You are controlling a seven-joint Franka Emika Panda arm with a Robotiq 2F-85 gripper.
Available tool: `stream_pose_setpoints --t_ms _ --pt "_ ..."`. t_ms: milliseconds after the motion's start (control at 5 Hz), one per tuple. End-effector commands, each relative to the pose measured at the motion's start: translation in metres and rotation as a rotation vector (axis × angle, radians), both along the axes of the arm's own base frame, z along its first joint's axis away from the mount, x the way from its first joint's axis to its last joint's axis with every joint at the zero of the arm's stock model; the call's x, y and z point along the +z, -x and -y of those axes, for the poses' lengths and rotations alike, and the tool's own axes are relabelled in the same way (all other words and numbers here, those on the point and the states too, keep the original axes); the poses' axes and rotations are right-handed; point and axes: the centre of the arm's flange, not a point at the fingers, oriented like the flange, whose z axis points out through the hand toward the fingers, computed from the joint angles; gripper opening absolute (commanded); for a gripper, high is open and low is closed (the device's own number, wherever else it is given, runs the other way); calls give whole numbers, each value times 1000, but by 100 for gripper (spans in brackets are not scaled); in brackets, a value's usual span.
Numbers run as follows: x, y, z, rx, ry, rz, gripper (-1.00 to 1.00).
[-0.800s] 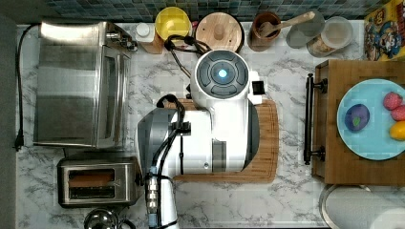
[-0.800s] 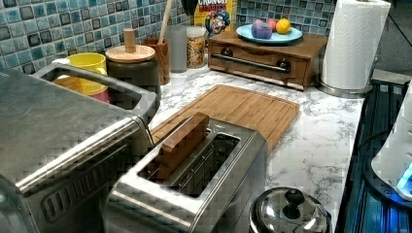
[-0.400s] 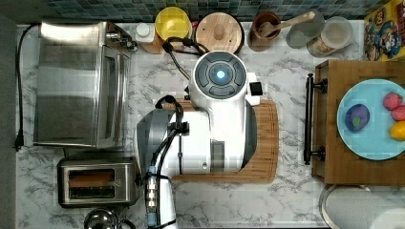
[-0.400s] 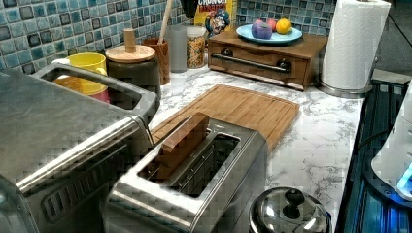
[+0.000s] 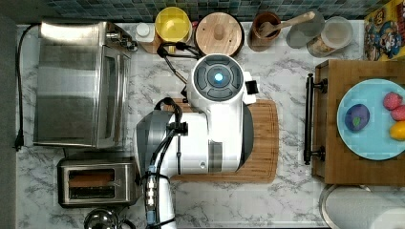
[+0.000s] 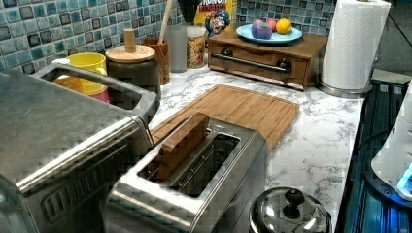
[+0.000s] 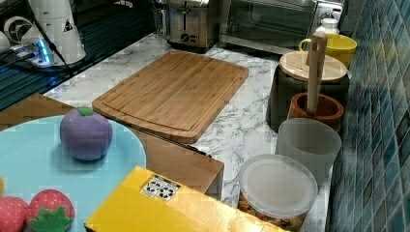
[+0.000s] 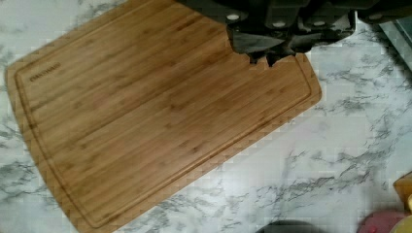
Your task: Turn on the toaster.
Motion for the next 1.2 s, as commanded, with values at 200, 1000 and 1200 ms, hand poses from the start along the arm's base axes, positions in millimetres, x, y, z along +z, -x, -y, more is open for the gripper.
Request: stream_pose_setpoints --t_ms 200,1000,1200 --pt "-45 59 -104 325 -85 3 -100" --pt "-61 112 -135 509 -134 -54 -100" --pt "-72 128 -145 564 -154 -84 -100"
